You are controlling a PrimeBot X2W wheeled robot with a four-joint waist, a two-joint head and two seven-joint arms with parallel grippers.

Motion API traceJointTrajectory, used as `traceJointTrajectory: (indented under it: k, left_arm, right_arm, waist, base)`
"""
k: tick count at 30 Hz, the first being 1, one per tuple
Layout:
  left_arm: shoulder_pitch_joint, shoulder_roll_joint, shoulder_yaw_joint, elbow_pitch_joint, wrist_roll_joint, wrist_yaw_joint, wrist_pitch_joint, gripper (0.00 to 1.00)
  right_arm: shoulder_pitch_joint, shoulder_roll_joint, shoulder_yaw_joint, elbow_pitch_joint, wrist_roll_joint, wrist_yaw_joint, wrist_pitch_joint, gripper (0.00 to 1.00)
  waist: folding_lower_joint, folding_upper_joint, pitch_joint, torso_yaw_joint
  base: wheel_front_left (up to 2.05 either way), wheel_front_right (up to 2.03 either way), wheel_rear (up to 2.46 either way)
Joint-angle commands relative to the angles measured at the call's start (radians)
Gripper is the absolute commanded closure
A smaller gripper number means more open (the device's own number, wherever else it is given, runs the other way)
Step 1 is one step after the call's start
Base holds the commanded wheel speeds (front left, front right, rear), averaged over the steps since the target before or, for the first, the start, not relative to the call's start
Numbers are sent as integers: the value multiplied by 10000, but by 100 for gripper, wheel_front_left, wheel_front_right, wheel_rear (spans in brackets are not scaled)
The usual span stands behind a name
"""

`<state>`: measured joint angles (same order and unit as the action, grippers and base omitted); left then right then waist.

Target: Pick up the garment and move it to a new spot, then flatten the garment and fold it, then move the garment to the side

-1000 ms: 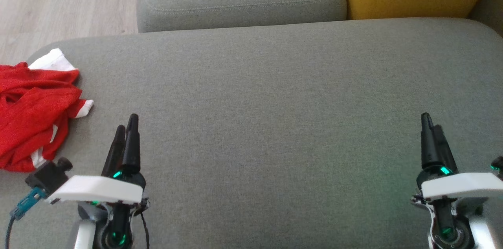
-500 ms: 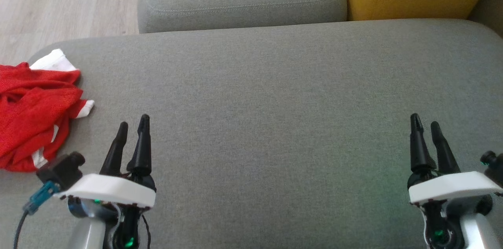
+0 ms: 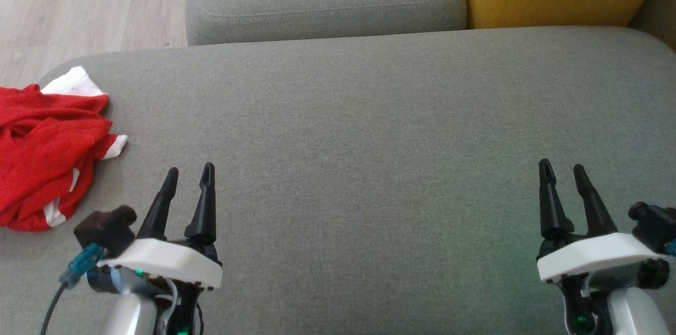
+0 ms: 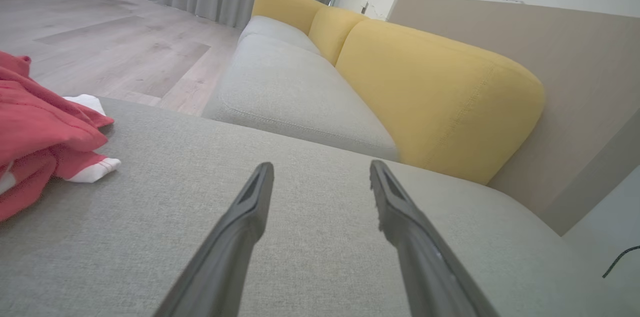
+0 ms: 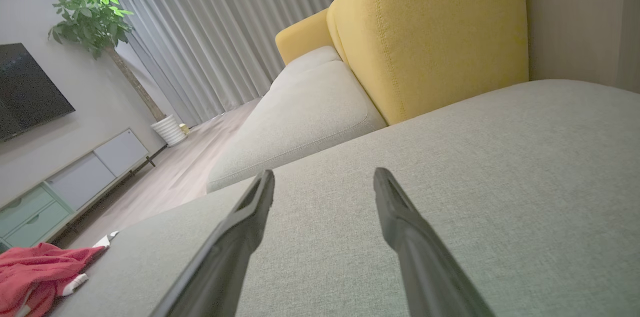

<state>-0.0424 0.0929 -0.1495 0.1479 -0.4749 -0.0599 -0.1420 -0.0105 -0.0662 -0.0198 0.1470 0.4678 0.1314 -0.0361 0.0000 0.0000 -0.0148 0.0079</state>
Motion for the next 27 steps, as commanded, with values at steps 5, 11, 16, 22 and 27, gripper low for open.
traceJointTrajectory:
  k: [5, 11, 16, 22, 27]
  left_arm:
    - [-277, 239, 38, -240, 836, 167, -265, 0]
    - [-270, 292, -120, -52, 1503, 291, -441, 0]
    - [-271, 316, -230, 149, 2048, 393, -588, 0]
    - [-276, 327, -302, 391, 2646, 516, -762, 0]
    - [-295, 350, -334, 519, 3194, 669, -909, 0]
  right_arm:
    - [-188, -29, 176, -307, -935, -6, -195, 0]
    - [-148, 27, 197, -292, -1677, -6, -287, 0]
    - [-122, 62, 215, -268, -2260, -6, -368, 0]
    - [-85, 102, 255, -261, -2906, -7, -446, 0]
    - [-82, 123, 315, -253, -3407, -7, -525, 0]
  waist:
    - [0, 0, -15, 15]
    - [0, 0, -32, 8]
    - [0, 0, -40, 11]
    - [0, 0, -60, 17]
    - [0, 0, -57, 29]
  base:
    - [0, 0, 0]
    - [0, 0, 0]
    - [0, 0, 0]
    - [0, 0, 0]
    - [0, 0, 0]
